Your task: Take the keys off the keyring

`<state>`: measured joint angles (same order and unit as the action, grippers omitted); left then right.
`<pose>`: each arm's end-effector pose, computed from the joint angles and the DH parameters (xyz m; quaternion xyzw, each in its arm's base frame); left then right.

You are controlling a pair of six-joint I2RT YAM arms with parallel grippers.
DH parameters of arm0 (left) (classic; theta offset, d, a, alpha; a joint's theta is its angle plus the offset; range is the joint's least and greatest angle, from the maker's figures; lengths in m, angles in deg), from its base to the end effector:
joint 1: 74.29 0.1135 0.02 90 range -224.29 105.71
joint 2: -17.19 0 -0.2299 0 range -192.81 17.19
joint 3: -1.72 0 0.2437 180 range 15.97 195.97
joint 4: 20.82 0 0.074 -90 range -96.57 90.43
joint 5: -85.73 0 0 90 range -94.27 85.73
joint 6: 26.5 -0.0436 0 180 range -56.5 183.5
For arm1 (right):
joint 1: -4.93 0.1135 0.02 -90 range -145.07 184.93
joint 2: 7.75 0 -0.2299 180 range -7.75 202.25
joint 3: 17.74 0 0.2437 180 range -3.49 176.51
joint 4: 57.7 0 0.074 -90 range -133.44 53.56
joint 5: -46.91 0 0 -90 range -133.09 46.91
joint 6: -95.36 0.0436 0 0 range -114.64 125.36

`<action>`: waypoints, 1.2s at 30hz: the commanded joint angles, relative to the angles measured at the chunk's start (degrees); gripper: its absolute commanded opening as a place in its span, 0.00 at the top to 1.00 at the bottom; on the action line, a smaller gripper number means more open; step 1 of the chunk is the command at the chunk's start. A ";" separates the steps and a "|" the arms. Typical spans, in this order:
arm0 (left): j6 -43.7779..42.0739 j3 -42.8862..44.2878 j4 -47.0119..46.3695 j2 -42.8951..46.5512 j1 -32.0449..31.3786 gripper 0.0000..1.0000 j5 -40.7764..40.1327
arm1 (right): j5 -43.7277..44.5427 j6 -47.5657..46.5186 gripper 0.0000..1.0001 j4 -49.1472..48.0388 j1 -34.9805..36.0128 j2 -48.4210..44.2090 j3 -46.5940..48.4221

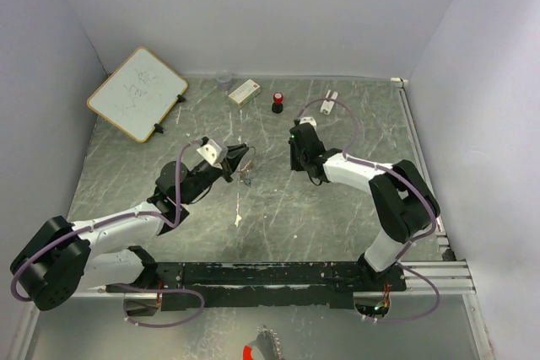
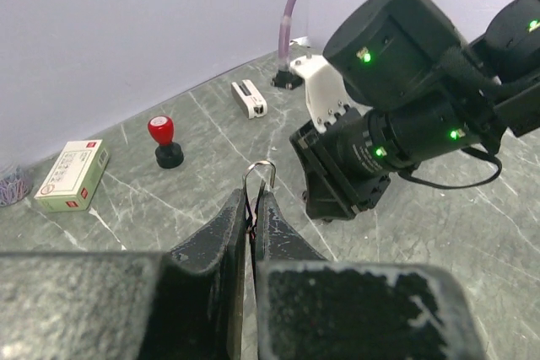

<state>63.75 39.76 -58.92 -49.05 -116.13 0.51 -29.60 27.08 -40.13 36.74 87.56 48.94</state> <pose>0.1897 -0.1747 0.2289 0.2581 0.5897 -0.2997 0.7042 0.2907 0.1683 0.1416 -0.0374 0.9217 0.0695 0.3798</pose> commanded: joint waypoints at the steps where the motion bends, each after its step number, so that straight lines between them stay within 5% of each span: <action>1: 0.79 3.12 -2.55 -0.64 0.70 0.93 2.50 | 0.81 0.20 0.74 -4.18 -0.44 0.37 -1.44; 6: 1.87 3.67 -3.81 -2.31 1.44 0.93 3.83 | 1.74 -0.53 0.62 -5.22 -0.44 -0.25 -2.98; 22: 4.45 7.77 -2.88 -3.45 2.13 0.93 7.64 | -6.36 -12.57 0.62 -31.87 11.82 -25.18 -25.16; 36: 11.11 9.69 -2.91 -2.03 2.12 0.93 10.81 | -16.18 -14.25 0.62 -52.17 15.28 -23.85 -31.34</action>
<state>72.08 47.41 -59.43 -52.02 -114.43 8.81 -43.61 14.27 -84.50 50.62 62.73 17.60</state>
